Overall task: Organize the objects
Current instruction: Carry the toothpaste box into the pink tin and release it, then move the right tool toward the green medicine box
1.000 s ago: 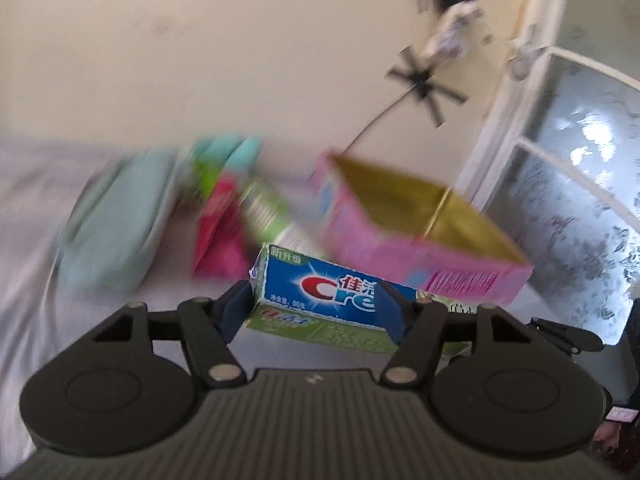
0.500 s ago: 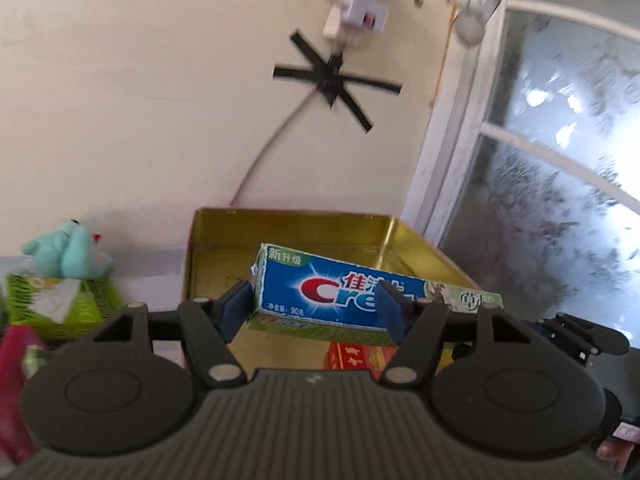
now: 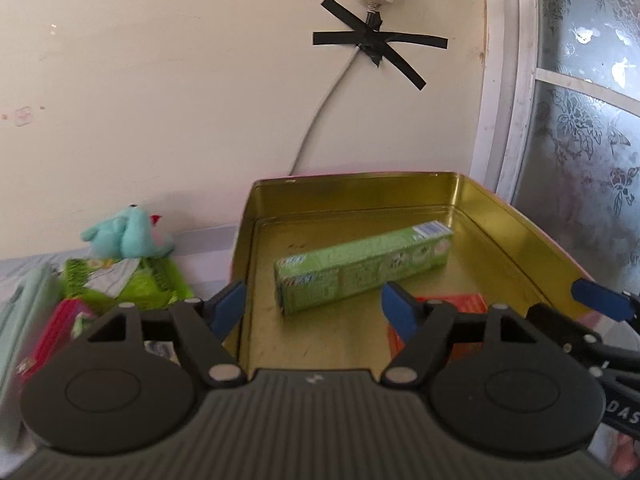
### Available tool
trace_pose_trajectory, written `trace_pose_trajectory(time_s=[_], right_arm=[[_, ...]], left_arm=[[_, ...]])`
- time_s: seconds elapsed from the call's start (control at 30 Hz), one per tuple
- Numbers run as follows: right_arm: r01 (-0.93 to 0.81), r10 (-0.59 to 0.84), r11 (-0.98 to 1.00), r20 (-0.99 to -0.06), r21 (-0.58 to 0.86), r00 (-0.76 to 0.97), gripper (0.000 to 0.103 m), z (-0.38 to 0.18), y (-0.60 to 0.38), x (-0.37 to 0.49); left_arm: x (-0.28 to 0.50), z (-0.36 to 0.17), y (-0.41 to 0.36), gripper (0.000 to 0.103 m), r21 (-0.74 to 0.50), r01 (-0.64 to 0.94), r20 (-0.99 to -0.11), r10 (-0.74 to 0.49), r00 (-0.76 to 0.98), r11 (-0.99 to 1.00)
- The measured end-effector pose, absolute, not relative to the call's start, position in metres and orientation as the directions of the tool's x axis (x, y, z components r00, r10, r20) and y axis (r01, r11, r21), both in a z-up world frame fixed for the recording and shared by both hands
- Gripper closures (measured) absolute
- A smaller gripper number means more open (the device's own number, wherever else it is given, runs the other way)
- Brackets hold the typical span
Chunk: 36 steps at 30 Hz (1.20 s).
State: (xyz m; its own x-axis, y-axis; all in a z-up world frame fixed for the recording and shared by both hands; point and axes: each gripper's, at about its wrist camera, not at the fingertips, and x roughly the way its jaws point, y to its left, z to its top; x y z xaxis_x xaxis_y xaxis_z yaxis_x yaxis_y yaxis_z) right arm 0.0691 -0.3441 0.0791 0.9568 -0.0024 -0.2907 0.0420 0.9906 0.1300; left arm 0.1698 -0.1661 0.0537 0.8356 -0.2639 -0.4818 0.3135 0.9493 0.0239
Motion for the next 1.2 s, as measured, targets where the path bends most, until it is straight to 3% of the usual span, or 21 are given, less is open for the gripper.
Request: trace_pose_trajectory(time_s=[0.17,0.37,1.2], right_arm=[[0.031,0.03,0.973,-0.257,0.23,0.966,0.035,0.08,-0.33,0.041],[-0.023,0.107,0.965,-0.311,0.261,0.944,0.035,0.073,-0.304,0.028],[-0.228,0.266,0.964,-0.446,0.138,0.854,0.034,0.062,-0.198,0.036]], left_arm=[[0.141,0.054,-0.156,0.026,0.073,0.286,-0.471,-0.22,0.854,0.955],[0.113,0.046,-0.143,0.026,0.105,0.27,-0.484,-0.188,0.855,0.957],[0.093,0.015,-0.01,0.026,0.001,0.072,-0.547,-0.06,0.835,0.997]])
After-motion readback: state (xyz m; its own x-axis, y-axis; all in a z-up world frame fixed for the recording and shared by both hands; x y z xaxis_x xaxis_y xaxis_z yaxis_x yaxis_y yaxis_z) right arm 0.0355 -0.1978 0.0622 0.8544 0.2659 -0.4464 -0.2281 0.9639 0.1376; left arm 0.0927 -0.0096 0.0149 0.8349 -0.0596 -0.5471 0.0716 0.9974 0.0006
